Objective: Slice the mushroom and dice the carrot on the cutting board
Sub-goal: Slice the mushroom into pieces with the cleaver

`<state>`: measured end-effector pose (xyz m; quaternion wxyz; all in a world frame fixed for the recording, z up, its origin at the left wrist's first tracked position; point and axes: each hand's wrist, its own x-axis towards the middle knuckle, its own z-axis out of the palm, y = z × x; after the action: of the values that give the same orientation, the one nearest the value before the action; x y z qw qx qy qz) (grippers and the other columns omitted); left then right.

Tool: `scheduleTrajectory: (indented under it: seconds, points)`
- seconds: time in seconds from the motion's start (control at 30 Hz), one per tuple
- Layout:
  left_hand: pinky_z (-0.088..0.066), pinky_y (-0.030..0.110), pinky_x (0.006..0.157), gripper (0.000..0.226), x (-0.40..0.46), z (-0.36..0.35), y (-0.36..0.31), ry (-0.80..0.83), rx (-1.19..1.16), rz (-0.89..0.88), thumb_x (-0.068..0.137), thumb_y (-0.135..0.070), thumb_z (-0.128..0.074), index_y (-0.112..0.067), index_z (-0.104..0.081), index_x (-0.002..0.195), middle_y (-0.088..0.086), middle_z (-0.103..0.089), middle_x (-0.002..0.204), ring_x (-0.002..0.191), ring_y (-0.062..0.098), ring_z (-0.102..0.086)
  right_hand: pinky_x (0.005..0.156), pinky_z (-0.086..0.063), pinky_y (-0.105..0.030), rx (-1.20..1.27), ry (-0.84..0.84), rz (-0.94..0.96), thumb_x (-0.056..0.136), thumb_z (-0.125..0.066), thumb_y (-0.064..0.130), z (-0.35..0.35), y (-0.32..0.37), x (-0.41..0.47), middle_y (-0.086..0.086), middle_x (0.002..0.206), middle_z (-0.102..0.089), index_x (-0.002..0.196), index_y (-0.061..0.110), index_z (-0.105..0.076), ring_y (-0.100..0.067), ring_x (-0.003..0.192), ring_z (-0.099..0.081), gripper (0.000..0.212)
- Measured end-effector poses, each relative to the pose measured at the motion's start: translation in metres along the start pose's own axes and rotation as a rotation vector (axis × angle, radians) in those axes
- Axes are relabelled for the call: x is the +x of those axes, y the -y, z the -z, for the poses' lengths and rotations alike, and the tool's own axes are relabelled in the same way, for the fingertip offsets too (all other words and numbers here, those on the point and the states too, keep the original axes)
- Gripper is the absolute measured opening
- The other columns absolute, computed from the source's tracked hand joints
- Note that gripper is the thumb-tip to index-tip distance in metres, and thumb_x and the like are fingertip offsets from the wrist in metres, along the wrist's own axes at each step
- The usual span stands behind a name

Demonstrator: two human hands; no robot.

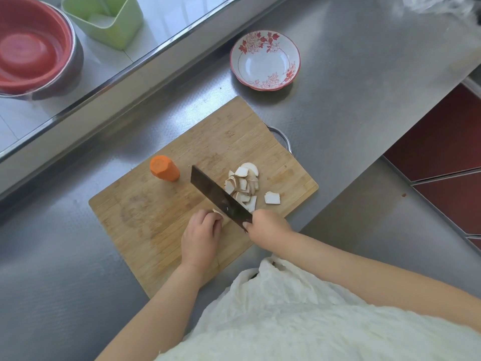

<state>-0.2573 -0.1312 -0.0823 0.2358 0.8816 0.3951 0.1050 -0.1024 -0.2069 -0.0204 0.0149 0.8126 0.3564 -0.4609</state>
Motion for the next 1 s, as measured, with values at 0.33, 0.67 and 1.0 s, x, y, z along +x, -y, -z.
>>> scheduleTrajectory:
  seconds: [0.33,0.67,1.0]
  points:
    - [-0.046,0.032,0.053,0.007,0.002,0.0,-0.001,-0.01,0.029,0.006,0.079,-0.008,-0.076,-0.009,-0.071,0.084,0.005,-0.064,0.085,0.075,0.03,-0.061,0.054,-0.035,-0.027,-0.197,-0.097,0.15,0.101,-0.04,0.024,0.003,-0.003,-0.03,-0.01,0.091,-0.062,0.105,0.011,-0.06,-0.027,0.074,-0.054,0.024]
    - [-0.046,0.033,0.052,0.013,0.001,0.0,0.001,-0.031,0.039,-0.031,0.073,-0.001,-0.078,-0.007,-0.07,0.082,0.007,-0.065,0.084,0.074,0.031,-0.061,0.056,-0.038,-0.026,-0.251,-0.053,0.129,0.096,-0.043,0.008,0.002,0.008,-0.038,-0.012,0.098,-0.066,0.104,0.008,-0.059,-0.028,0.086,-0.062,0.019]
    - [-0.041,0.029,0.051,0.005,0.002,-0.001,0.001,-0.062,0.053,-0.049,0.077,-0.006,-0.074,-0.008,-0.069,0.078,0.006,-0.062,0.078,0.069,0.029,-0.058,0.064,-0.042,-0.029,-0.222,0.018,0.045,0.093,-0.044,0.003,-0.001,0.02,-0.023,-0.01,0.102,-0.063,0.106,0.007,-0.059,-0.026,0.087,-0.06,0.02]
